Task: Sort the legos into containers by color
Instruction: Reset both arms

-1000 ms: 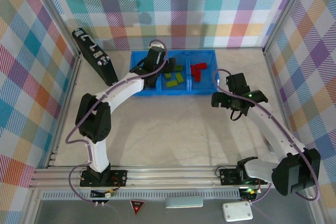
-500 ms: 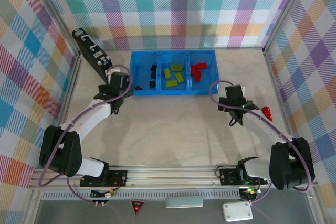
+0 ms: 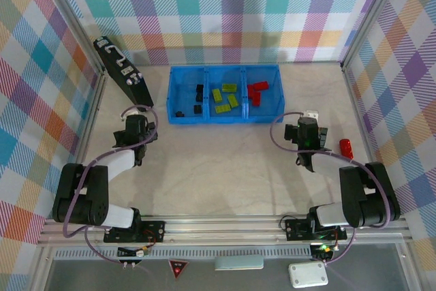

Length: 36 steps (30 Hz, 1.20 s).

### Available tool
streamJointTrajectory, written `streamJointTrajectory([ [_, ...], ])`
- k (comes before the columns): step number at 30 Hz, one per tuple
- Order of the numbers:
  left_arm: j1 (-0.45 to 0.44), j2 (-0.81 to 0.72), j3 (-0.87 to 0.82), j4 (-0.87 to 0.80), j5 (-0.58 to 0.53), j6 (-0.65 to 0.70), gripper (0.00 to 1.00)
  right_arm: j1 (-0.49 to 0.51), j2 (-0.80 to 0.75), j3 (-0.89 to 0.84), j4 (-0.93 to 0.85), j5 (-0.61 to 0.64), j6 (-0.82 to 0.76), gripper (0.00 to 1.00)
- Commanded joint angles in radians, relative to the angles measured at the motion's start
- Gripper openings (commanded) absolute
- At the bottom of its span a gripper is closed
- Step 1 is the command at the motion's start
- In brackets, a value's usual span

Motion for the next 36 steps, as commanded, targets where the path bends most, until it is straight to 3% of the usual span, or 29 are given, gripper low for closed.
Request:
streamJointTrajectory([
  [1,0.040,0.016,-0.048,0.261,0.123,0.015,1.00,-0.011,0.027,-0.013,0.246,-0.097,-0.080,0.99],
  [5,0.058,0.047,-0.062,0.329,0.200,0.016,1.00,-0.033,0.103,-0.047,0.399,-0.168,-0.104,0.99],
  [16,0.055,0.120,-0.104,0.476,0.373,0.092,1.00,-0.089,0.113,-0.001,0.308,-0.313,-0.084,0.99],
  [21,0.029,0.144,-0.109,0.498,0.327,0.109,1.00,-0.124,0.126,-0.055,0.407,-0.387,-0.066,0.99],
  [23,0.014,0.182,-0.146,0.617,0.347,0.138,1.00,-0.125,0.163,-0.076,0.498,-0.387,-0.072,0.99],
  [24,0.011,0.165,-0.138,0.571,0.346,0.139,1.00,-0.125,0.144,-0.059,0.420,-0.386,-0.066,0.99],
  [36,0.002,0.168,-0.136,0.569,0.321,0.142,1.00,-0.125,0.152,-0.063,0.442,-0.357,-0.059,0.99],
])
